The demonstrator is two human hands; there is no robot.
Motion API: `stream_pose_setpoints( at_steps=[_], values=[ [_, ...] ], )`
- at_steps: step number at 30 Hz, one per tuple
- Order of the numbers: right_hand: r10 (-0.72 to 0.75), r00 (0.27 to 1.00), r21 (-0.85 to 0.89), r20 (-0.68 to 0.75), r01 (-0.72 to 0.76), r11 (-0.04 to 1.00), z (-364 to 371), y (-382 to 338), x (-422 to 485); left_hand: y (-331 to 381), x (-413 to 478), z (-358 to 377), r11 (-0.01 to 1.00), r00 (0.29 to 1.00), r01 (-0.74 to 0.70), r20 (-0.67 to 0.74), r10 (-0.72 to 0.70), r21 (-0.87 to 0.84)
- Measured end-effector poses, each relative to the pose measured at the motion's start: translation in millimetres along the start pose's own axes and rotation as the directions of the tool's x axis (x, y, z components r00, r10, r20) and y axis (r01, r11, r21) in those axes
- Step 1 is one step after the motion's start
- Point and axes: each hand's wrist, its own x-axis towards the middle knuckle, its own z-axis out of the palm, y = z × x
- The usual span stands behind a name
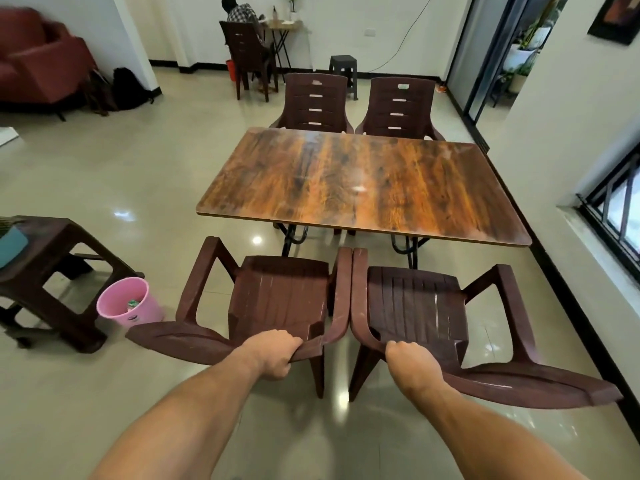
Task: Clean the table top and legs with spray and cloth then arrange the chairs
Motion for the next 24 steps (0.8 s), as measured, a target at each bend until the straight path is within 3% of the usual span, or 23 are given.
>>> stream_pose_setpoints(
  at_steps=[7,14,24],
  values=[
    [0.017,1.0,0.037,-0.017,-0.017,0.999,-2.2,-2.6,-2.7,1.3,-2.7,2.4,1.0,1.0,0.003,0.013,-0.003,-0.015],
    [0.08,0.994,0.092,-0.079,-0.072,0.993,-4.5,-18.7,-5.4,2.0,-13.5,10.1,0.998,0.994,-0.055,-0.094,0.054,-0.01],
    [-0.039,0.971,0.129,-0.234,0.07,0.989,-40.7,-85.7,20.9,-50.1,-34.4,13.2,1.0,0.987,0.009,-0.161,-0.011,-0.015]
  ],
)
